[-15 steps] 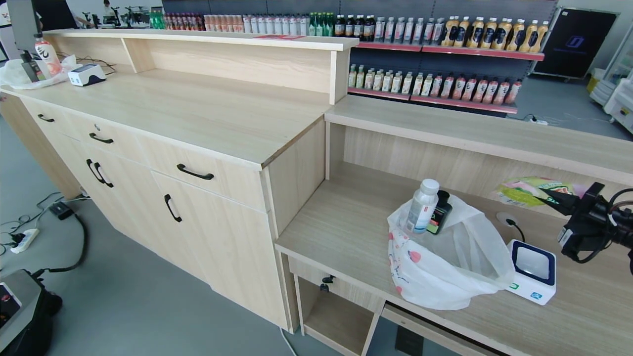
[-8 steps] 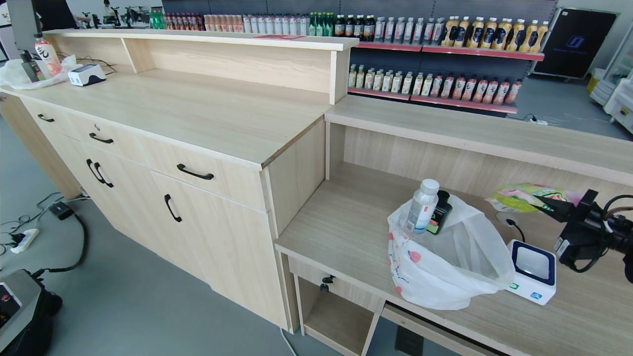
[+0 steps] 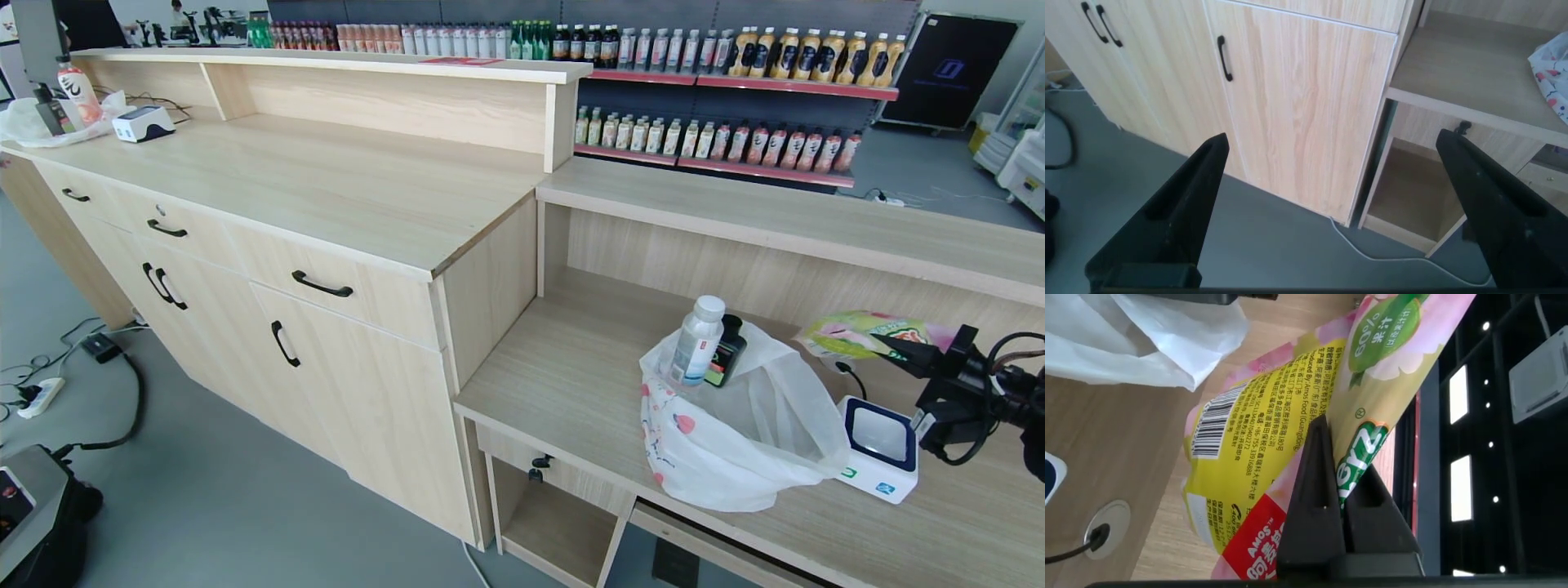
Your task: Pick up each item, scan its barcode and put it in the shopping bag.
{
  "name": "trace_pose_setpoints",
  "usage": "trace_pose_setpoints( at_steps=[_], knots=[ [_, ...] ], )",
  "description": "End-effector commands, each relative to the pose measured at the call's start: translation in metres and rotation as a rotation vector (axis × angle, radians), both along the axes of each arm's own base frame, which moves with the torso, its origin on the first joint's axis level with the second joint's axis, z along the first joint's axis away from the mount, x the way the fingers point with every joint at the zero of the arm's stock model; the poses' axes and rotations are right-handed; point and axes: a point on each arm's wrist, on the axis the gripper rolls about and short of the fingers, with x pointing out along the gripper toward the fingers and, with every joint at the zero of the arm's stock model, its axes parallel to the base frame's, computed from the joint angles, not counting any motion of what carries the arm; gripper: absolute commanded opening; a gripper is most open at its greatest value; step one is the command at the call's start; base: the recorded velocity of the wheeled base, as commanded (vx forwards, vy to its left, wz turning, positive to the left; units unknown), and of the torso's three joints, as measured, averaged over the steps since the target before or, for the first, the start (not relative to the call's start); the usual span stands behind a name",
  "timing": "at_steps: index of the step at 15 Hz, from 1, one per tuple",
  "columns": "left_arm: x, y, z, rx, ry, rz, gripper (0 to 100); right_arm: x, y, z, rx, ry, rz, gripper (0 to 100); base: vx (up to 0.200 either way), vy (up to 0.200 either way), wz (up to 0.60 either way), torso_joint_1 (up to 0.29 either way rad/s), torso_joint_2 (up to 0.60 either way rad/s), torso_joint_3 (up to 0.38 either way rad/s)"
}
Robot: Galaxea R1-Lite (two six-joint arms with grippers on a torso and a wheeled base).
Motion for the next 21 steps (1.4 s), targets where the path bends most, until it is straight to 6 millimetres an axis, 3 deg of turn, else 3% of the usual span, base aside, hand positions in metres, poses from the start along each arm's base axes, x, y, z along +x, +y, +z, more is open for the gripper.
trace_pose_setpoints(
  at_steps=[1, 21],
  knots=[
    [0.0, 0.0, 0.0, 0.0, 0.001, 0.0, 100, -0.001, -0.001, -0.002, 0.0, 0.003, -0.001, 0, 0.0, 0.0, 0.0, 0.0, 0.0, 0.0],
    [0.0, 0.0, 0.0, 0.0, 0.001, 0.0, 100, -0.042, -0.02, 0.0, -0.041, -0.005, -0.036, 0, 0.0, 0.0, 0.0, 0.0, 0.0, 0.0]
  ],
)
